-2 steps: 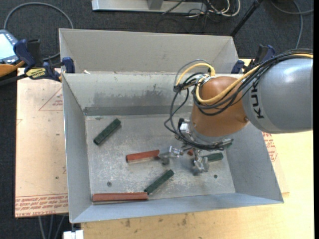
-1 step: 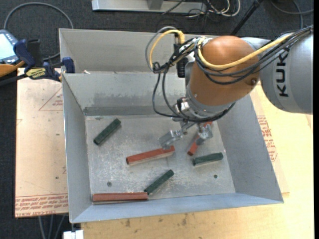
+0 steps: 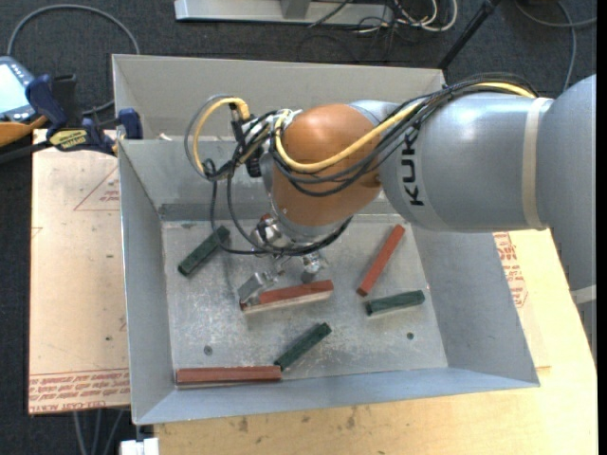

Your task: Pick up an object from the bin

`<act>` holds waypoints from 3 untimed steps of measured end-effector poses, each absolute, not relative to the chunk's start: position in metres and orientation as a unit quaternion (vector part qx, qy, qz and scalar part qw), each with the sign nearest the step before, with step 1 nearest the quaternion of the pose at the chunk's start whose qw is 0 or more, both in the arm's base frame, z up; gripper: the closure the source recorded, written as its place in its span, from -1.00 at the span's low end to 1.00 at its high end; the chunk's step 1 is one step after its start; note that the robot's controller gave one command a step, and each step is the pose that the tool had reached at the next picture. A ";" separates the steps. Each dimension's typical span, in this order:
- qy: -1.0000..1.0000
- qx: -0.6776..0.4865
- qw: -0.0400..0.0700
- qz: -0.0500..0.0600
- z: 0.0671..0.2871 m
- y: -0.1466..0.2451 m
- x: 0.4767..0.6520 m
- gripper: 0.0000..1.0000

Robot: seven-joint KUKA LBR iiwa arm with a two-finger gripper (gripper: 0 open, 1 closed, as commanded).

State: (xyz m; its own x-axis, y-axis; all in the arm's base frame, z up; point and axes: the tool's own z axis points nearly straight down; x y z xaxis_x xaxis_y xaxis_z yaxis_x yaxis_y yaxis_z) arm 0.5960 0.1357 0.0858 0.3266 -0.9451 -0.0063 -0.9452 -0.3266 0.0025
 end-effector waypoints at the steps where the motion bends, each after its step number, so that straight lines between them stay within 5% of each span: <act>1: 0.555 -0.832 0.000 0.000 0.079 -0.008 0.600 -1.00; 2: 0.428 -0.904 0.002 -0.002 0.165 -0.055 0.619 -1.00; 3: 0.350 -0.937 0.001 0.002 0.124 -0.099 0.599 -1.00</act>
Offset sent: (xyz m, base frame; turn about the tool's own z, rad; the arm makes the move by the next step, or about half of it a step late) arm 0.0033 -0.1387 -0.0060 -0.0729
